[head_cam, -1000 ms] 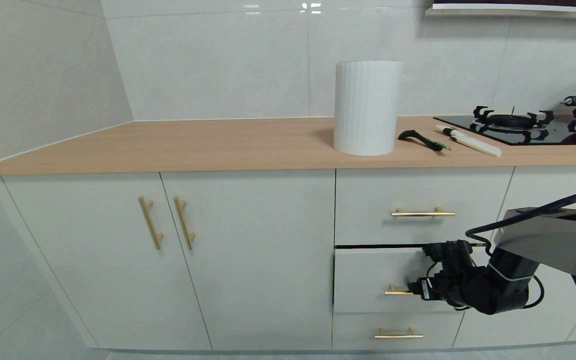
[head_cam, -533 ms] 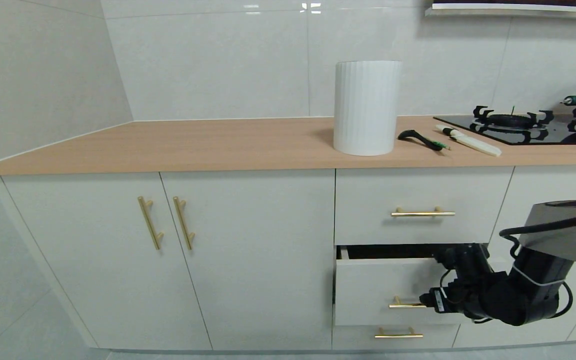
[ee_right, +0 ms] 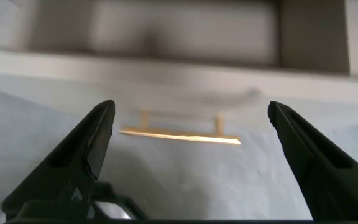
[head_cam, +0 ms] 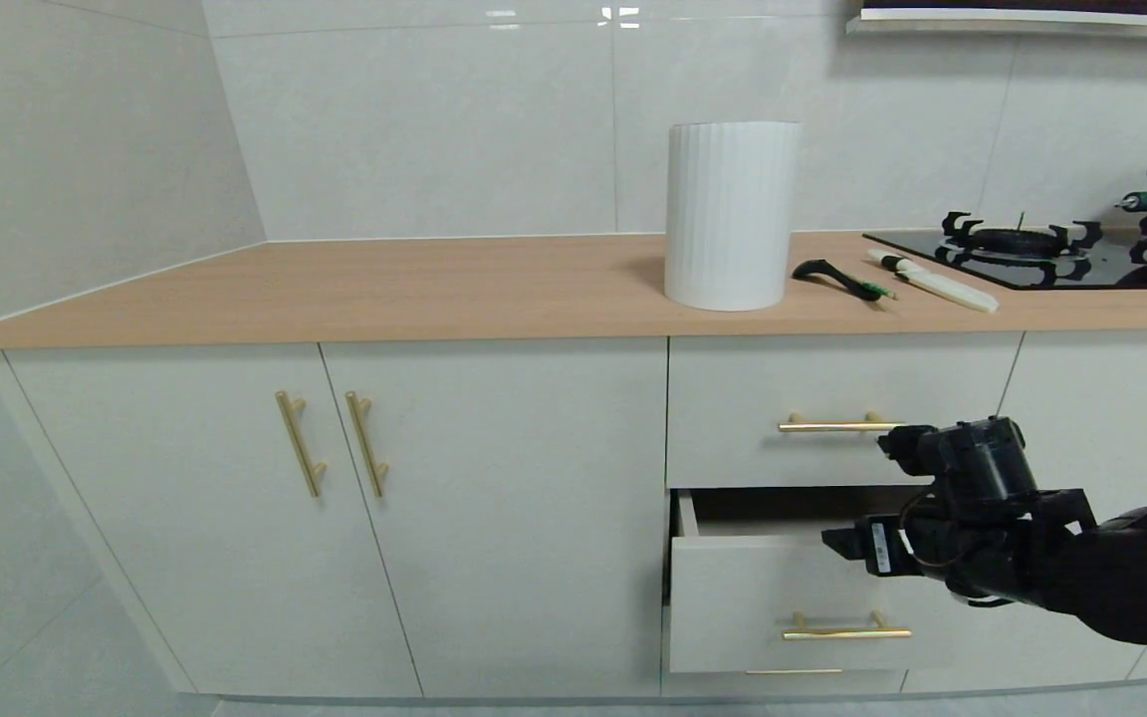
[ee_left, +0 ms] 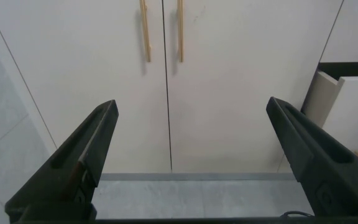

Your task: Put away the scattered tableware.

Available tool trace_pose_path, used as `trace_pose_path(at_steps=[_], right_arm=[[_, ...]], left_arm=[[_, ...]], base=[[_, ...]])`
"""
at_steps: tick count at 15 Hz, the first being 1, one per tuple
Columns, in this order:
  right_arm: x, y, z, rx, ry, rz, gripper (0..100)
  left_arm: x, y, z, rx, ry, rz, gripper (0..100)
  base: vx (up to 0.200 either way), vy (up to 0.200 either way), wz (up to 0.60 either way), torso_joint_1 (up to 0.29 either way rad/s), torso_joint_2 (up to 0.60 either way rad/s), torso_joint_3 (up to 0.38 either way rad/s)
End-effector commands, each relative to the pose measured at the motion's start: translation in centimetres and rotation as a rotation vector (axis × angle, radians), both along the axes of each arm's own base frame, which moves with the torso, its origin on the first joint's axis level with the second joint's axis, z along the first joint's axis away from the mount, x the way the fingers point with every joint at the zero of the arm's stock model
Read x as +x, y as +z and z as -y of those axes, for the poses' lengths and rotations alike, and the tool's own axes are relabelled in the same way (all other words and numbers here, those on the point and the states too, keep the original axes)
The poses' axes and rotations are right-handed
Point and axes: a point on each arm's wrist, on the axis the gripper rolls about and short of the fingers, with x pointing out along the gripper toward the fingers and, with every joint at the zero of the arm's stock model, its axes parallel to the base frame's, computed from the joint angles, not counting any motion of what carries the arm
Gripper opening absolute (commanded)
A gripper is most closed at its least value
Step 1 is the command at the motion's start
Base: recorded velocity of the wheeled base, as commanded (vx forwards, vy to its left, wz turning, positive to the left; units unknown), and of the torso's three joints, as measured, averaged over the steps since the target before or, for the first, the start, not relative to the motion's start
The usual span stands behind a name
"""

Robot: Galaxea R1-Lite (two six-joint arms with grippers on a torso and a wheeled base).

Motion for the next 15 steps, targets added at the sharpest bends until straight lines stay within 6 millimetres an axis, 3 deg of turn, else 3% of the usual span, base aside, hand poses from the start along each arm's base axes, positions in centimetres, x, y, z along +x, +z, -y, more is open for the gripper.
trace_pose_path(at_steps=[1,6,8,13,15], right_arm=[[0.3,0.9,-0.4,0.027,-0.003,0.041,100],[3.6,-5.4,0.4,-0.014,-0.090,0.048,100],[4.2,-6.5,0.6,-0.020,-0.102,0.051,100],[4.0,-6.3,0.7,-0.021,-0.101,0.048,100],[3.3,-5.1,0.7,-0.033,-0.088,0.042,100]], left_arm=[[0.0,0.0,0.0,0.000,0.000,0.001,100],[0.0,0.0,0.0,0.000,0.000,0.000,100],[0.0,0.0,0.0,0.000,0.000,0.000,100],[0.0,0.0,0.0,0.000,-0.001,0.001,100],[0.0,0.0,0.0,0.000,-0.001,0.000,100]], base=[[0.000,0.000,0.00,0.000,0.00,0.000],[0.000,0.000,0.00,0.000,0.00,0.000],[0.000,0.000,0.00,0.000,0.00,0.000],[0.000,0.000,0.00,0.000,0.00,0.000],[0.000,0.000,0.00,0.000,0.00,0.000]])
